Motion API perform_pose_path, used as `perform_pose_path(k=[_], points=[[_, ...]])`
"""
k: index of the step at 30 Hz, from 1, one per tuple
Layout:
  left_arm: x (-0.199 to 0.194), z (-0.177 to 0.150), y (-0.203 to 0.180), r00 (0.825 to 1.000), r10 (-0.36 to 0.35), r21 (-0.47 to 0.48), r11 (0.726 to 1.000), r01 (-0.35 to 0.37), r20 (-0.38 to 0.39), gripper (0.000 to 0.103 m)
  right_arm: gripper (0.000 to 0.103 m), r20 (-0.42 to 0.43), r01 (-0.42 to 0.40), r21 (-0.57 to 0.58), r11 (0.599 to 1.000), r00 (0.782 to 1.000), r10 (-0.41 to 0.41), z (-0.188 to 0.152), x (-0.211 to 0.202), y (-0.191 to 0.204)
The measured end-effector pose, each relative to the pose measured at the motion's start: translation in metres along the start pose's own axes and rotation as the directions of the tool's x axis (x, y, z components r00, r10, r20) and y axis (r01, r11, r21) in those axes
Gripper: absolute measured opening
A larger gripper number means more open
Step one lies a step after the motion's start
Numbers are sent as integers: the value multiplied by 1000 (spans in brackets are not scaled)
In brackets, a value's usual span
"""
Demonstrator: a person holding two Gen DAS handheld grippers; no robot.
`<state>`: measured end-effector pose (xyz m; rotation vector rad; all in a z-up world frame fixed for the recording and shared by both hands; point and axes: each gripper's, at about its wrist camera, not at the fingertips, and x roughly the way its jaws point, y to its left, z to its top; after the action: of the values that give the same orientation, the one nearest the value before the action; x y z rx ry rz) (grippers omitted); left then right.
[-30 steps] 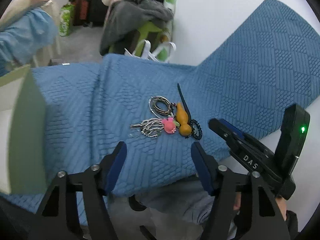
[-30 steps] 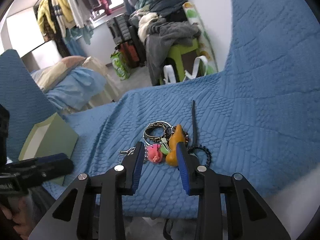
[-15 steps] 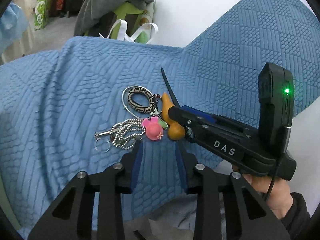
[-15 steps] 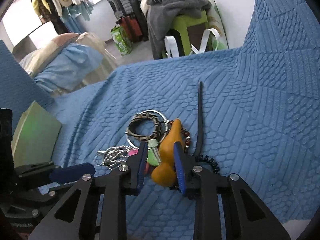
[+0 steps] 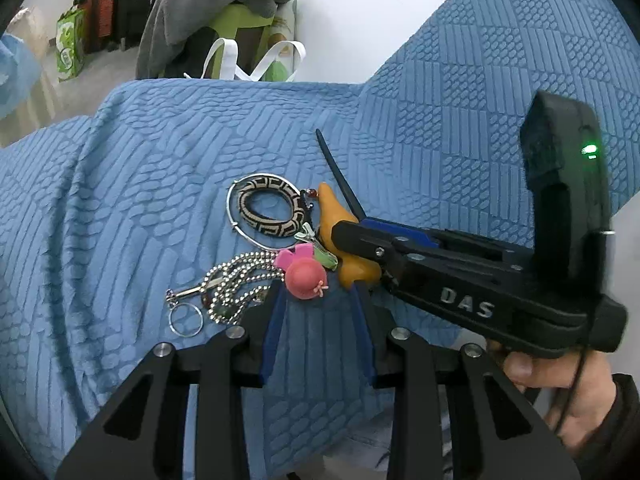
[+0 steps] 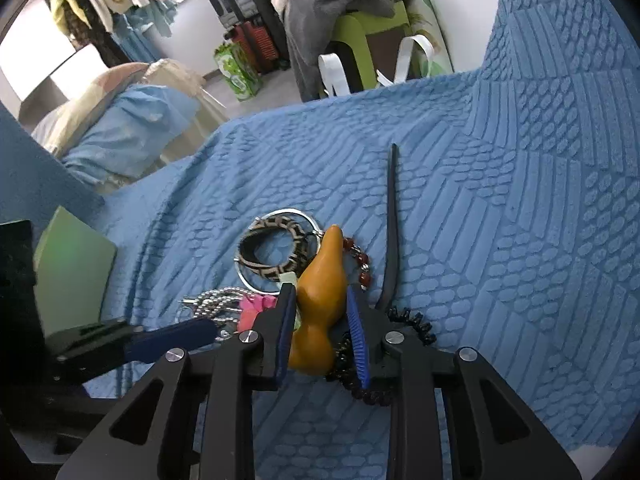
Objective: Organize jewelry
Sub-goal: 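Grasp the orange gourd pendant with the right tool while the left tool grasps the pink charm, then carry the orange gourd and pink charm in both tools over the white box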
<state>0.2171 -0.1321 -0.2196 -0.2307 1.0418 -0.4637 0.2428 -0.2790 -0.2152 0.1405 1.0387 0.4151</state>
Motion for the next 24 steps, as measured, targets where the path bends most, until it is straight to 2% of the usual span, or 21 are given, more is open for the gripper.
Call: perform_pose_path(k=[8,14,16,24], points=[[9,0,-3,999,35,19,999,-35,5,34,23,65,-9,46,999,998,6,4,-15,-7],[19,-2,0,999,42,6,999,-42,4,33,23,64,0,49,999,998,-3,4,-17,-7],[20,-2,1,999,44,4,999,-44,3,26,23,68,8,37,999,998,-10,4,-19,-4],[-5,2,3,999,21,-11,1000,-21,37,26,23,79,28,18,999,996,-30,4,-23,11]])
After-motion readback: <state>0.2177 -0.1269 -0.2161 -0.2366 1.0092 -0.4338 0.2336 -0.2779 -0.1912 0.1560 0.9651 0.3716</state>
